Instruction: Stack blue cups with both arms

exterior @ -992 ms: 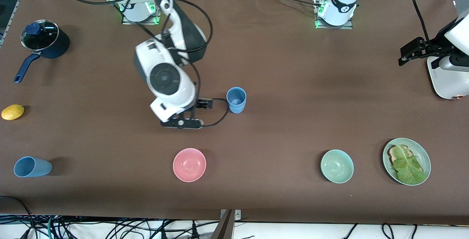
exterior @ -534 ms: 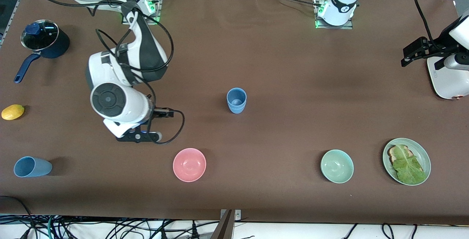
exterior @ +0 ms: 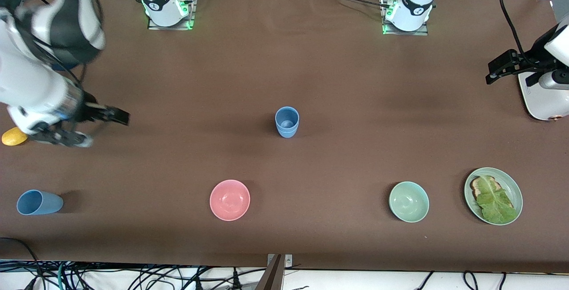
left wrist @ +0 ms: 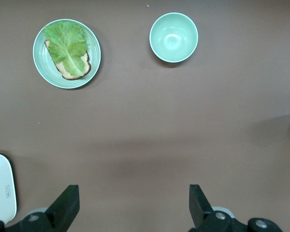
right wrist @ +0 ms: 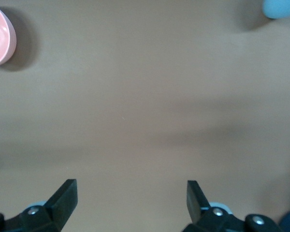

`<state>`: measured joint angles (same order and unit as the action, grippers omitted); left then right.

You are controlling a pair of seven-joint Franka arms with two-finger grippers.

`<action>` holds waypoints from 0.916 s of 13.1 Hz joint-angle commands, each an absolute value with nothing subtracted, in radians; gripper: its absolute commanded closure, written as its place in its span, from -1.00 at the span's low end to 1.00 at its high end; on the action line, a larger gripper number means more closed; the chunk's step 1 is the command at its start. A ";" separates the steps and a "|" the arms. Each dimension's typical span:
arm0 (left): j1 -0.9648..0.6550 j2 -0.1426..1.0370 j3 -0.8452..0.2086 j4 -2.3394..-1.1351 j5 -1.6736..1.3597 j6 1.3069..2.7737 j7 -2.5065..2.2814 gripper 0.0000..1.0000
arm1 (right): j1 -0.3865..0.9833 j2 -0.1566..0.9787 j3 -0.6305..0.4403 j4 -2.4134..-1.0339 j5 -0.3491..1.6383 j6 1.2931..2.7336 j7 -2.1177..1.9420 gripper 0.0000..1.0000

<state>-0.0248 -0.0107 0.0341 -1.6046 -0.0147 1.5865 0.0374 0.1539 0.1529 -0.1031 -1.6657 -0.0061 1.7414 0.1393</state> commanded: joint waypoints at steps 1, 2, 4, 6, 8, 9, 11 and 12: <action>-0.018 0.003 0.031 -1.574 -0.023 1.580 0.021 -1.00 | 0.060 -0.012 -0.057 -1.772 -0.044 1.680 0.050 -1.00; -0.018 0.003 0.031 -1.574 -0.023 1.580 0.023 -1.00 | 0.040 -0.041 -0.055 -1.764 -0.043 1.643 0.013 -1.00; -0.018 0.003 0.031 -1.574 -0.023 1.578 0.023 -1.00 | -0.001 -0.055 -0.058 -1.718 -0.025 1.553 -0.023 -1.00; -0.018 0.003 0.031 -1.574 -0.025 1.578 0.023 -1.00 | 0.003 -0.048 -0.061 -1.684 -0.005 1.482 -0.034 -1.00; -0.018 0.003 0.032 -1.574 -0.025 1.577 0.023 -1.00 | 0.008 -0.034 -0.063 -1.686 -0.002 1.496 -0.034 -1.00; -0.017 0.003 0.032 -1.574 -0.026 1.577 0.023 -1.00 | 0.012 -0.020 -0.063 -1.684 -0.002 1.499 -0.032 -1.00; -0.017 0.003 0.032 -1.574 -0.028 1.577 0.023 -1.00 | 0.023 -0.017 -0.063 -1.681 -0.003 1.500 -0.023 -1.00; -0.017 0.003 0.032 -1.574 -0.028 1.577 0.023 -1.00 | 0.023 -0.011 -0.061 -1.674 -0.002 1.499 -0.023 -1.00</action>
